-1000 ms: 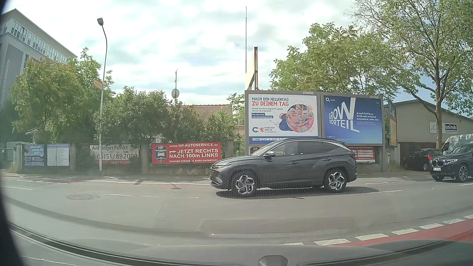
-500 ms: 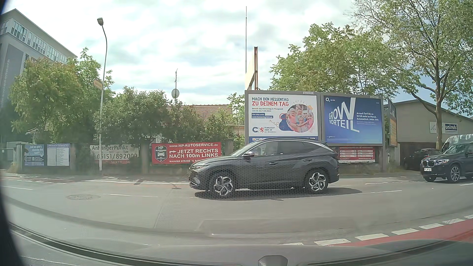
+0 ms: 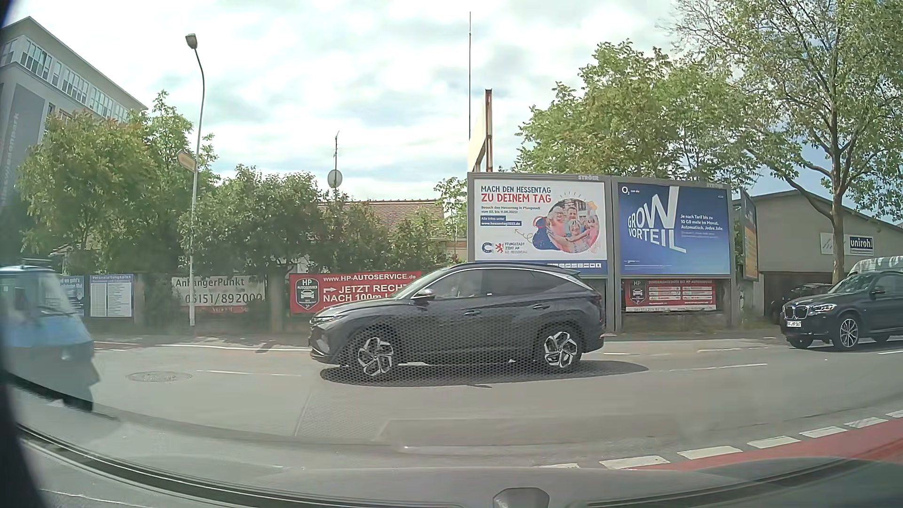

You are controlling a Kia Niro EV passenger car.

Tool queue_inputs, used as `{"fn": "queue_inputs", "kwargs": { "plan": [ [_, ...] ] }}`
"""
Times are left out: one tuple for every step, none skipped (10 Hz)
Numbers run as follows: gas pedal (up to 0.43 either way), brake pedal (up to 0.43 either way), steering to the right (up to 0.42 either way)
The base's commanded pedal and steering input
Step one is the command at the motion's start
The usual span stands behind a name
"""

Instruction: Follow the waypoints while adhering to traffic rules and regulations

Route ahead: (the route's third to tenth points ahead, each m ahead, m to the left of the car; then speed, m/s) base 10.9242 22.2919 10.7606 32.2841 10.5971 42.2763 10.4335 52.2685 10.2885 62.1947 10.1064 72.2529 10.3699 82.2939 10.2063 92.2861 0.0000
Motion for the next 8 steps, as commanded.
{"fn": "queue_inputs", "kwargs": {
  "plan": [
    [0.0,0.177,-0.213],
    [0.0,0.177,-0.213],
    [0.0,0.171,-0.213],
    [0.0,0.171,-0.213],
    [0.0,0.177,-0.213],
    [0.0,0.177,-0.213],
    [0.0,0.177,-0.213],
    [0.0,0.177,-0.213]
  ]
}}
